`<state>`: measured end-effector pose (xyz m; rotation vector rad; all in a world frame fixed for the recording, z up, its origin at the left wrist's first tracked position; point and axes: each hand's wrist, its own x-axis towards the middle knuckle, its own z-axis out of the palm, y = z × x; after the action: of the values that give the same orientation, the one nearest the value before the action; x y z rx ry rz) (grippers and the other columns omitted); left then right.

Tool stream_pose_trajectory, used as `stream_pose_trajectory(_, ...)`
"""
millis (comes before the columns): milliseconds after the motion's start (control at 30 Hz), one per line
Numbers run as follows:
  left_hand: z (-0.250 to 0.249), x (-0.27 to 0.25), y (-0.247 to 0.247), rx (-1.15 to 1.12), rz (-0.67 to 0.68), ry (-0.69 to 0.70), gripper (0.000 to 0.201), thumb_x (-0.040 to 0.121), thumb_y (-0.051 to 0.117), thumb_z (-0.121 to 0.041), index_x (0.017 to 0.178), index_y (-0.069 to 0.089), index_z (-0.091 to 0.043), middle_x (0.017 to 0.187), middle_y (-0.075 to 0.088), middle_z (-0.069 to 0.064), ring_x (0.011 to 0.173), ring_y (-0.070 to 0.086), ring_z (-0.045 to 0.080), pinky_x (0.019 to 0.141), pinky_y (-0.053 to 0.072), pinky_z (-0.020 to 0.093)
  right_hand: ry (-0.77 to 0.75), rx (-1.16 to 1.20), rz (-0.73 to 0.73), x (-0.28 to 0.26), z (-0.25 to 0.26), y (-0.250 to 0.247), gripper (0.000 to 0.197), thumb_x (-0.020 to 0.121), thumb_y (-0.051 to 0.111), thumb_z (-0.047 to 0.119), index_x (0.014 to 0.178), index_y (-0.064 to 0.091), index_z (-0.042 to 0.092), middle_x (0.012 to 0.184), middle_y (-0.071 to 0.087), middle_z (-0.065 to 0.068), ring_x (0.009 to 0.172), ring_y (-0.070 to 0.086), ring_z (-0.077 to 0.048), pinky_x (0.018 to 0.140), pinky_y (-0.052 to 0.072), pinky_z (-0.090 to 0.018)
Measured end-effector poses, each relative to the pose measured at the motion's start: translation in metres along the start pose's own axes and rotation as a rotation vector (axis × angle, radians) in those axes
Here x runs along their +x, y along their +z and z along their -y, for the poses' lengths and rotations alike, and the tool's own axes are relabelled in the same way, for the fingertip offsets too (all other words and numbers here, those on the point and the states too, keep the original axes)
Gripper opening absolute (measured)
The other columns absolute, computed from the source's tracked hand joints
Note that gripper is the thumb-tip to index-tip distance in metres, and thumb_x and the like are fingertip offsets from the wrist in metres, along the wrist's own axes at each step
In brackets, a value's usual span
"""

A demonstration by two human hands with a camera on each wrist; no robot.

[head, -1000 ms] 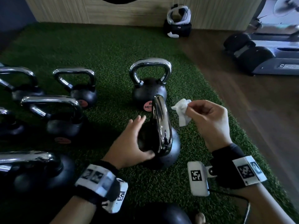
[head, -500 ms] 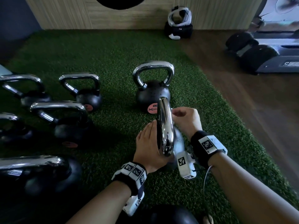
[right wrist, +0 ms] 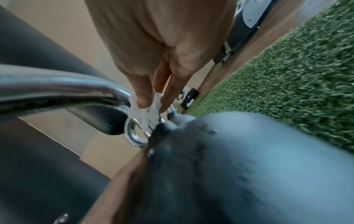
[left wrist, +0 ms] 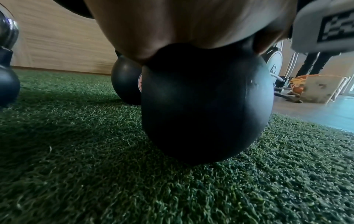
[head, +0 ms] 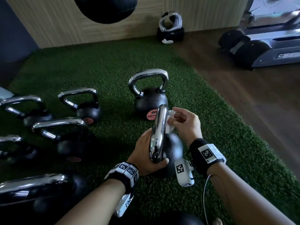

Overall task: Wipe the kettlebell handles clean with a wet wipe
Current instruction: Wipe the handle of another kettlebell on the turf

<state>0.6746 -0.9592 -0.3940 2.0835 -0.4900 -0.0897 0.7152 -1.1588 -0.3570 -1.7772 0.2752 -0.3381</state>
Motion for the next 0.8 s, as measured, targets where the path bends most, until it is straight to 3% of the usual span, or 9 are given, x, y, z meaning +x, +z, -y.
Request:
stream_pose_trajectory(100,0.002,0.000,-0.004,0.002,0.043,0.018,0.096,0.065,0.089,-0.055,0.139,0.028,-0.059,0.137,0.058,0.003,0.130,0.057,0.031,0.111,0.044,0.055,-0.119,-0.077,-0.028,0.004,0.009,0.000,0.029,0.083,0.082,0.011,0.111,0.079,0.017,0.093,0.077,0.007,0.083,0.074,-0.005,0.079,0.060,-0.019)
stream_pose_trajectory(167,-0.005,0.002,-0.007,0.068,0.043,0.087,0.104,0.064,0.092,-0.050,0.134,0.019,-0.073,0.141,0.050,-0.012,0.138,0.049,0.022,0.119,0.036,0.044,-0.087,-0.093,0.010,0.006,0.008,-0.002,0.026,0.084,0.083,0.015,0.108,0.080,0.022,0.093,0.078,0.007,0.085,0.075,-0.008,0.083,0.062,-0.029)
stream_pose_trajectory(233,-0.014,0.001,-0.010,0.115,0.087,0.108,0.111,0.062,0.096,-0.042,0.133,0.017,-0.073,0.141,0.038,-0.026,0.141,0.043,0.014,0.122,0.031,0.037,-0.055,-0.102,0.053,0.007,0.008,-0.004,0.026,0.082,0.084,0.016,0.107,0.080,0.023,0.093,0.079,0.007,0.084,0.074,-0.007,0.085,0.063,-0.037)
stream_pose_trajectory(300,-0.013,0.001,-0.010,0.149,0.107,0.084,0.106,0.061,0.097,-0.043,0.132,0.022,-0.063,0.141,0.036,-0.027,0.143,0.039,0.012,0.123,0.031,0.041,-0.120,-0.122,0.038,0.006,0.014,-0.006,0.026,0.083,0.083,0.013,0.108,0.080,0.019,0.096,0.079,0.006,0.081,0.072,0.000,0.082,0.063,-0.031)
stream_pose_trajectory(433,-0.005,0.001,-0.007,0.152,0.100,0.006,0.108,0.056,0.095,-0.055,0.130,0.017,-0.065,0.147,0.039,-0.016,0.142,0.038,0.005,0.123,0.033,0.040,-0.342,-0.085,-0.021,-0.004,0.031,-0.009,0.024,0.084,0.076,-0.003,0.104,0.081,0.009,0.099,0.073,0.012,0.081,0.064,0.022,0.074,0.048,-0.001)
stream_pose_trajectory(533,-0.003,0.001,-0.005,0.173,0.102,-0.029,0.117,0.055,0.094,-0.060,0.145,0.021,-0.046,0.152,0.038,-0.011,0.145,0.036,0.009,0.123,0.032,0.041,-0.394,-0.106,-0.001,-0.001,0.032,-0.011,0.025,0.084,0.075,-0.006,0.103,0.081,0.008,0.101,0.075,0.009,0.083,0.065,0.020,0.074,0.051,-0.003)
stream_pose_trajectory(600,-0.004,0.000,-0.004,0.177,0.098,-0.028,0.118,0.056,0.095,-0.056,0.146,0.021,-0.041,0.151,0.037,-0.011,0.145,0.035,0.010,0.123,0.031,0.040,-0.393,-0.149,0.013,0.006,0.033,-0.014,0.025,0.085,0.076,-0.002,0.104,0.081,0.013,0.100,0.077,0.007,0.082,0.069,0.009,0.076,0.058,-0.017)
stream_pose_trajectory(667,-0.006,0.000,-0.004,0.175,0.069,0.000,0.115,0.056,0.097,-0.052,0.140,0.019,-0.048,0.145,0.038,-0.016,0.142,0.038,0.008,0.123,0.031,0.037,-0.440,-0.190,0.026,0.003,0.036,-0.018,0.023,0.086,0.078,0.004,0.104,0.082,0.018,0.101,0.078,0.007,0.085,0.072,-0.001,0.078,0.060,-0.027)
stream_pose_trajectory(800,-0.001,0.001,-0.002,0.120,0.022,0.045,0.113,0.052,0.097,-0.053,0.130,0.018,-0.075,0.141,0.044,-0.023,0.137,0.045,0.002,0.119,0.037,0.035,-0.588,-0.215,0.161,-0.043,0.045,-0.029,0.020,0.087,0.079,0.013,0.105,0.080,0.021,0.105,0.076,0.010,0.090,0.071,0.002,0.078,0.058,-0.015)
